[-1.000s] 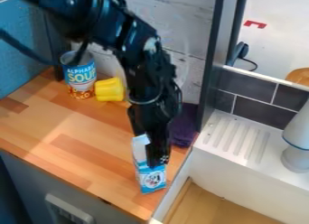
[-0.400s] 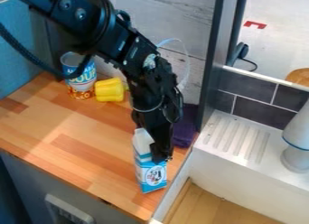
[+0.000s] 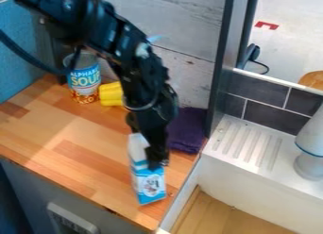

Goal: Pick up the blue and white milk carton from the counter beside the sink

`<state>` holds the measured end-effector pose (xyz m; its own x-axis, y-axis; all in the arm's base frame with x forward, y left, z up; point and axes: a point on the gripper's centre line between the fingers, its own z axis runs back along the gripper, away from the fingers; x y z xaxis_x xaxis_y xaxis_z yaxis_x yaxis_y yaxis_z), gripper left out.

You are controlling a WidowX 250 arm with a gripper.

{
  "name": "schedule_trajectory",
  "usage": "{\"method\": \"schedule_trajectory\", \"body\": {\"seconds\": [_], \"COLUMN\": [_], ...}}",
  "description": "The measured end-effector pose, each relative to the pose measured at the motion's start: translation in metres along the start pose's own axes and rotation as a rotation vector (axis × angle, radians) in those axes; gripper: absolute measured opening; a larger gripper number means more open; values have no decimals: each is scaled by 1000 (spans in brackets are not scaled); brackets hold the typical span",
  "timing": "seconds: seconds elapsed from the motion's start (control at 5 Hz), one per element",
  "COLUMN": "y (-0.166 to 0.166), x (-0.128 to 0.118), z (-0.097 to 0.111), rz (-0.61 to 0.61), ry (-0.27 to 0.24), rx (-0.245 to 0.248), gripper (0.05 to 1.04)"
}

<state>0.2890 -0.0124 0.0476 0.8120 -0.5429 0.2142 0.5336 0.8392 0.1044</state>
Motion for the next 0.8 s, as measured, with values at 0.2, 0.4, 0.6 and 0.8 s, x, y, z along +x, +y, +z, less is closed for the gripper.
{"method": "schedule_trajectory", "body": {"seconds": [0.2, 0.4, 0.6, 0.8], "y": [38, 88, 132, 170], "x": [-4, -22, -44, -74], "z": [26, 38, 28, 12], "rz": [80, 214, 339, 435], "ry": [-70, -70, -41, 6], "rx": [40, 91, 130, 177], "gripper": [861, 861, 861, 861]}}
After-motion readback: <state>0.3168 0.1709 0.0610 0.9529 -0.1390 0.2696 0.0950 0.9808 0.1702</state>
